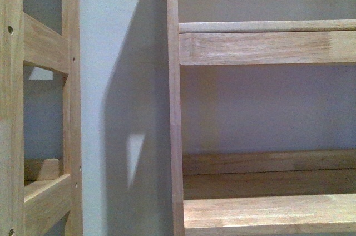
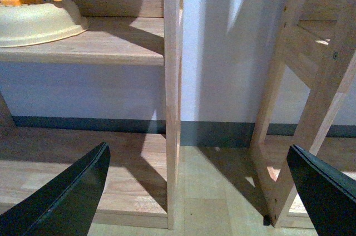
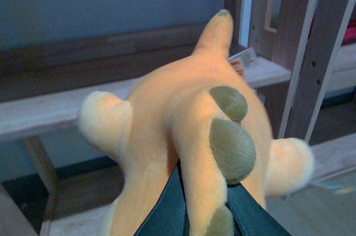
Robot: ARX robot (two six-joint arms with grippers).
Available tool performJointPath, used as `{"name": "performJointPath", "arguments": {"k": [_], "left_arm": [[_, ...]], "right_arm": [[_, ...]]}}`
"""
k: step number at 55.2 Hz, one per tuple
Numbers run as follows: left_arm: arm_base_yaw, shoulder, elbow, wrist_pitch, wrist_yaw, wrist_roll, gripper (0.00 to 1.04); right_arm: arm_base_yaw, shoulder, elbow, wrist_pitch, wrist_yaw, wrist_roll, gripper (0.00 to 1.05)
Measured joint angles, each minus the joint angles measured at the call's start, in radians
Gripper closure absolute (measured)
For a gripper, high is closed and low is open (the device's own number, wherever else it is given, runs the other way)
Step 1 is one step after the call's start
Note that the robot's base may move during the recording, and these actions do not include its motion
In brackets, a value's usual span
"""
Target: Put away toys
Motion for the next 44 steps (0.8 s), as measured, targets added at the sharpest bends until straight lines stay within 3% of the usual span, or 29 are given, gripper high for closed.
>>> {"name": "performJointPath", "arguments": {"k": [22,44], "left_arm": [[0.000,0.000,0.000,0.000,0.000,0.000,0.06],[0.000,0.000,0.000,0.000,0.000,0.000,0.06]], "right_arm": [[0.070,0.320,0.514,0.092,0.051,-0.157,0.98],[-0.037,0.678,0.920,0.132,-0.056,-0.174,0.98]]}}
